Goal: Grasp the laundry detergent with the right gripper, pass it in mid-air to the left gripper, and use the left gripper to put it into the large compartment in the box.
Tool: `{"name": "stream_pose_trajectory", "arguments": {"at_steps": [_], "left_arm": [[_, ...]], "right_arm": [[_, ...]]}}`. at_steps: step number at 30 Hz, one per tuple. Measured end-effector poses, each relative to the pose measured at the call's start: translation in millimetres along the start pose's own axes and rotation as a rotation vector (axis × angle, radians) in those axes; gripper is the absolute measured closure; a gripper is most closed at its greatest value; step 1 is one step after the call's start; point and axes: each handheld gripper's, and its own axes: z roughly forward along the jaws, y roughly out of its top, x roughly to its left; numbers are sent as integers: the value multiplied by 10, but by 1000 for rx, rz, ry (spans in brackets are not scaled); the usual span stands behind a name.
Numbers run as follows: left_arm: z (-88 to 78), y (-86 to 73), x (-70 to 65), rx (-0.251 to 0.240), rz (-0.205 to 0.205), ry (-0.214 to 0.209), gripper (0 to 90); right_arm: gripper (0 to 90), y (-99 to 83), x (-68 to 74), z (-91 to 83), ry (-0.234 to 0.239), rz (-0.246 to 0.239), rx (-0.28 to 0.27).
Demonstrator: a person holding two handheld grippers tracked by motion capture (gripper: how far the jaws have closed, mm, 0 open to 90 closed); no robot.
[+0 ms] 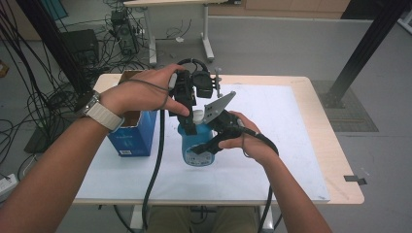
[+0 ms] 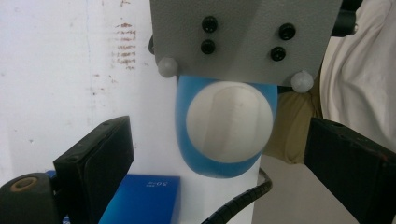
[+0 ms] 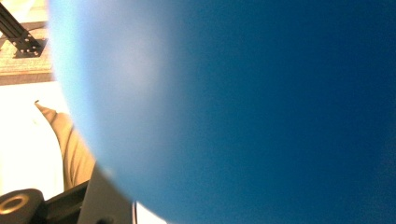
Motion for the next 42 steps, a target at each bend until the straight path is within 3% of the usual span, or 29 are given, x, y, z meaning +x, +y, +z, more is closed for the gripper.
{"name": "stream_pose_trajectory", "arguments": {"at_steps": [42], "left_arm": [[29, -12, -5, 5, -6, -2, 90]], "right_arm": [[438, -6, 1, -28, 3, 7, -8]]}}
